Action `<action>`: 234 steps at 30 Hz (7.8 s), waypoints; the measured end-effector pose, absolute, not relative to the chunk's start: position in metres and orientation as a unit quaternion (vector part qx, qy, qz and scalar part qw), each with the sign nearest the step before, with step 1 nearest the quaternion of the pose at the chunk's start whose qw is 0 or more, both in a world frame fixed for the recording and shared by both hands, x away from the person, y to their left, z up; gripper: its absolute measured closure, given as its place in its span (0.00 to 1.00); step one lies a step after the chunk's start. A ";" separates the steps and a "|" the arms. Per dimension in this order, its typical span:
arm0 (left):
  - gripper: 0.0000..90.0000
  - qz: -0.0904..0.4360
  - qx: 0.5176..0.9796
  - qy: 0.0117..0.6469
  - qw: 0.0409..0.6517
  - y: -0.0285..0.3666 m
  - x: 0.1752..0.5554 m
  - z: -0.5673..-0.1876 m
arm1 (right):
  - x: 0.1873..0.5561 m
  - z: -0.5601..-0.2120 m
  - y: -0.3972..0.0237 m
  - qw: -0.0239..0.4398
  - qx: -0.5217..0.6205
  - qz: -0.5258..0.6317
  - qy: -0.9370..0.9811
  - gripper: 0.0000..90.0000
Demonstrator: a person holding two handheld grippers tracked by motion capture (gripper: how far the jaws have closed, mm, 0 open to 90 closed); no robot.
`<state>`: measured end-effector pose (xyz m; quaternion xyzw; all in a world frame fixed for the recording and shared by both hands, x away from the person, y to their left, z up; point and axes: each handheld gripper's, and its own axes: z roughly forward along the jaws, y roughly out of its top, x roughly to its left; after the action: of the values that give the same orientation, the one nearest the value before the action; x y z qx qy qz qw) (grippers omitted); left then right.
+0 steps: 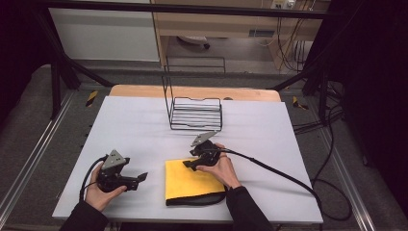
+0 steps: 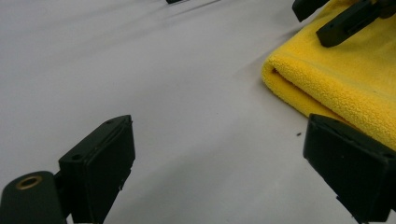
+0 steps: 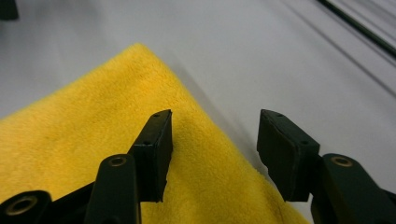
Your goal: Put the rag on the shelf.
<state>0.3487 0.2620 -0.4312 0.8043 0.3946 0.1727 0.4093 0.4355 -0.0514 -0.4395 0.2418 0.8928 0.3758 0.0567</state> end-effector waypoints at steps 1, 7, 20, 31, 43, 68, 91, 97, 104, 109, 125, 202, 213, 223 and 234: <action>0.10 0.173 0.805 0.394 0.409 0.263 0.349 -0.431 | 0.436 -0.441 -0.050 0.050 0.241 0.371 0.895 0.57; 0.10 0.176 0.803 0.397 0.409 0.265 0.350 -0.431 | 0.439 -0.444 -0.050 0.009 0.238 0.365 0.900 0.77; 0.10 0.178 0.801 0.399 0.409 0.266 0.350 -0.431 | 0.438 -0.434 -0.064 0.060 0.303 0.389 0.868 0.95; 0.10 0.180 0.801 0.399 0.409 0.266 0.350 -0.431 | 0.449 -0.438 -0.103 0.154 0.459 0.368 0.794 0.94; 0.10 0.181 0.801 0.401 0.407 0.266 0.350 -0.431 | 0.420 -0.406 -0.127 0.171 0.397 0.417 0.800 0.42; 0.10 0.183 0.802 0.399 0.405 0.266 0.348 -0.429 | 0.331 -0.446 -0.124 0.098 0.285 0.375 0.876 0.55; 0.10 0.183 0.797 0.405 0.408 0.268 0.349 -0.428 | 0.332 -0.430 -0.109 0.118 0.290 0.368 0.876 0.88; 0.10 0.184 0.797 0.404 0.409 0.269 0.349 -0.429 | 0.325 -0.427 -0.076 0.078 0.314 0.396 0.859 0.87; 0.10 0.183 0.796 0.405 0.411 0.270 0.349 -0.428 | 0.329 -0.427 -0.066 0.052 0.327 0.421 0.845 0.61; 0.10 0.183 0.796 0.405 0.411 0.270 0.349 -0.428 | 0.345 -0.405 -0.094 0.083 0.336 0.444 0.827 0.39; 0.10 0.183 0.797 0.405 0.410 0.269 0.350 -0.429 | 0.383 -0.452 -0.155 0.052 0.410 0.392 0.822 0.67; 0.32 0.136 0.812 0.434 0.365 0.145 0.445 -0.428 | 0.382 -0.434 -0.195 0.114 0.417 0.456 0.778 0.05; 0.50 0.118 0.820 0.434 0.353 0.133 0.446 -0.443 | 0.383 -0.434 -0.195 0.104 0.415 0.459 0.778 0.08; 0.68 0.099 0.818 0.438 0.360 0.129 0.445 -0.445 | 0.385 -0.432 -0.192 0.104 0.412 0.465 0.777 0.09; 0.79 0.092 0.820 0.437 0.359 0.127 0.444 -0.444 | 0.406 -0.429 -0.167 0.105 0.424 0.456 0.775 0.17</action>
<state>0.4437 0.1268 -0.4437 0.8199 0.4369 0.0917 0.3585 0.4059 -0.1669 -0.4285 0.4237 0.7753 0.4563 0.1055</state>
